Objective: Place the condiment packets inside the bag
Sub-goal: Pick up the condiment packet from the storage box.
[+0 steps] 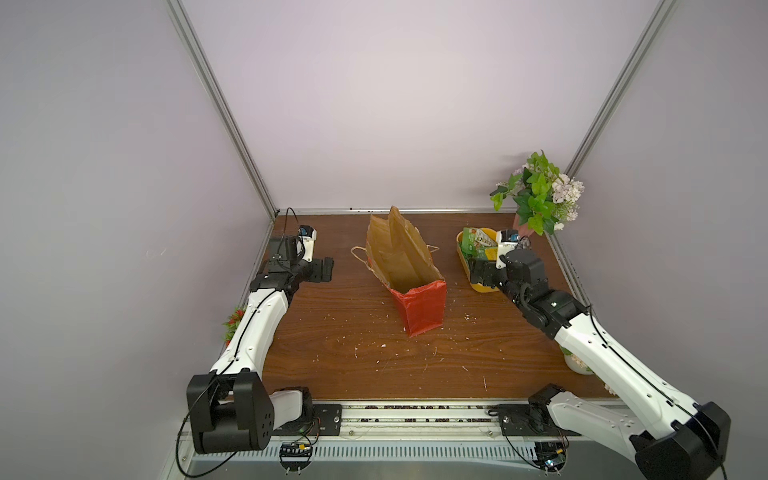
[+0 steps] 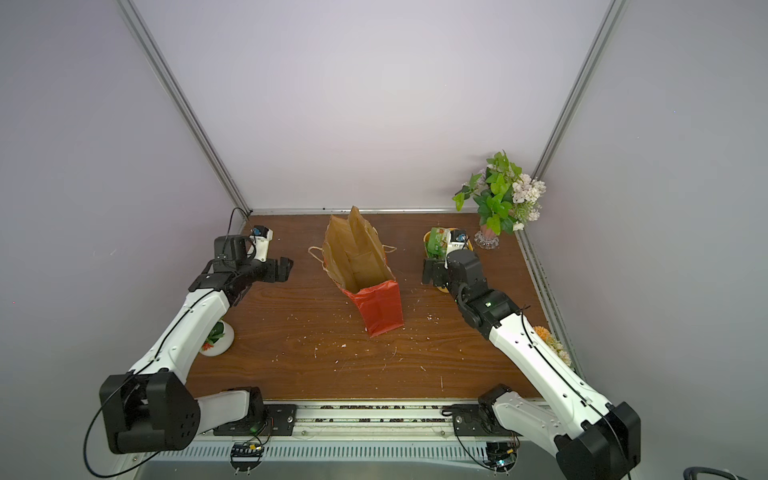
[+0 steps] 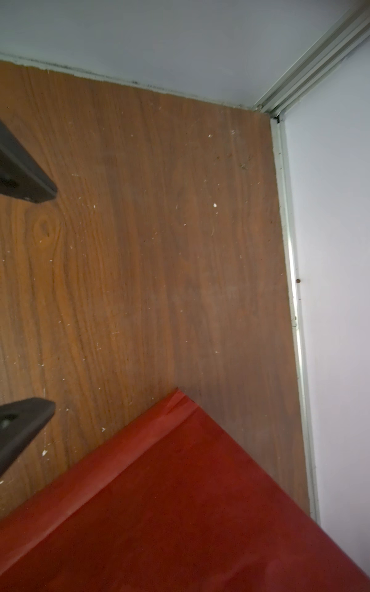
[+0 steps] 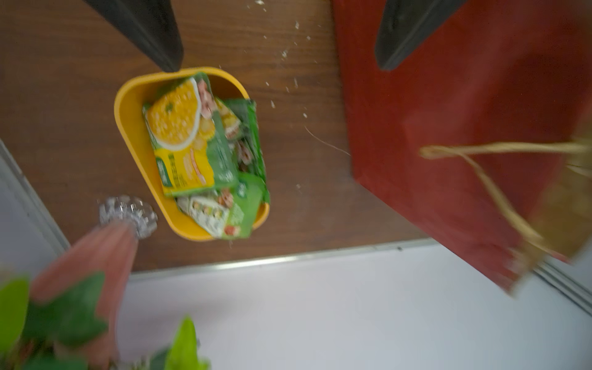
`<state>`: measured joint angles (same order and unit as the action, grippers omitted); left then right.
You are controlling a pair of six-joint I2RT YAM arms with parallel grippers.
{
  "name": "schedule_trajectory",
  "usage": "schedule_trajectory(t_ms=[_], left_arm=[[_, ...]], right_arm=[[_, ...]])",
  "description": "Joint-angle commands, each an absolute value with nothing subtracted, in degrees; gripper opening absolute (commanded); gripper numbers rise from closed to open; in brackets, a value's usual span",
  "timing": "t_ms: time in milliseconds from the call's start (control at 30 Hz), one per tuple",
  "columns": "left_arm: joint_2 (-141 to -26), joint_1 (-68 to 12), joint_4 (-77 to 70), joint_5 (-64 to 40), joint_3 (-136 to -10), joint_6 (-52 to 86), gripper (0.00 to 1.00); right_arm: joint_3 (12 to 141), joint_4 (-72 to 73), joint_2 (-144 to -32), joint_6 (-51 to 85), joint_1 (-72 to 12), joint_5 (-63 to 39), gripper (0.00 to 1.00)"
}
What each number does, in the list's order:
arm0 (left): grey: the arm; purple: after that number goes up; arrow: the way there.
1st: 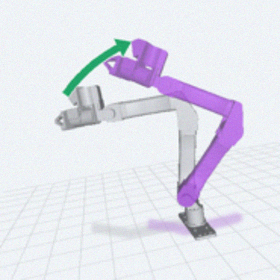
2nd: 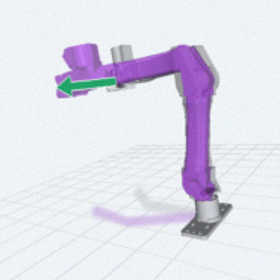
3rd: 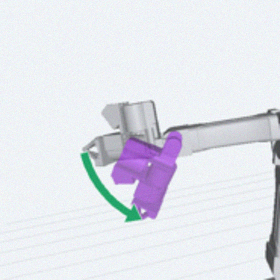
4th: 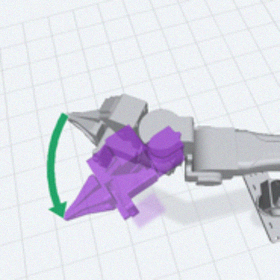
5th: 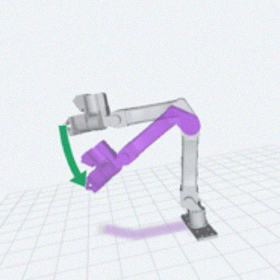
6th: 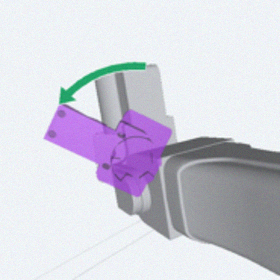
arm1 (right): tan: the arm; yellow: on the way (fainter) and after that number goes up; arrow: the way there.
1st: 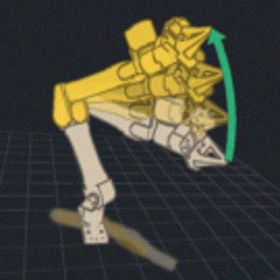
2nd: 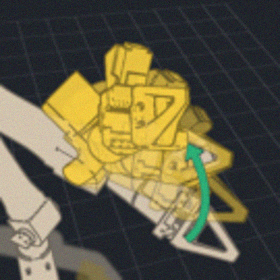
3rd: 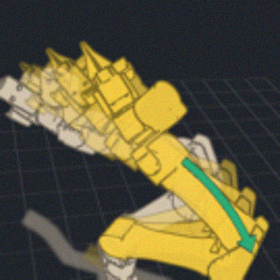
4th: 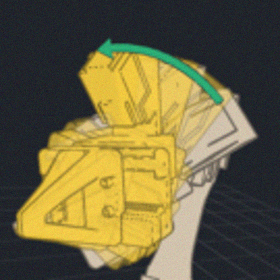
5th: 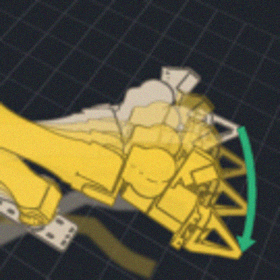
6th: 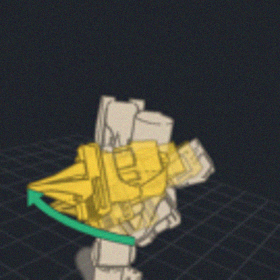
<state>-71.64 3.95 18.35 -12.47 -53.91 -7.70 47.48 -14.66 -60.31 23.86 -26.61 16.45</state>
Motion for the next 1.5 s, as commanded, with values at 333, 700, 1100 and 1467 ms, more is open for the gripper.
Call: schedule_trajectory(t_ms=[333, 700, 1100, 1467], left_arm=[[-72.53, 4.88, -1.62, -18.18, -38.06, -5.03, 0.99], [-75.19, 7.23, -15.98, -22.43, -29.09, -1.89, 0.99], [-77.71, 11.43, -18.02, -26.37, -28.51, -1.13, 0.99], [-76.44, 11.37, -18.9, -26.74, -27.33, -2.06, 0.99]], right_arm=[[42.09, -4.27, -63.84, 25.22, -24.44, 25.57, 0.94], [56.19, -2.16, -81.8, 20.22, -21.97, 28.33, 0.82], [64.71, -2.35, -95.82, 18.38, -20.46, 30.89, 0.71], [63.27, -0.01, -95.59, 18.39, -18.96, 33.25, 0.43]])
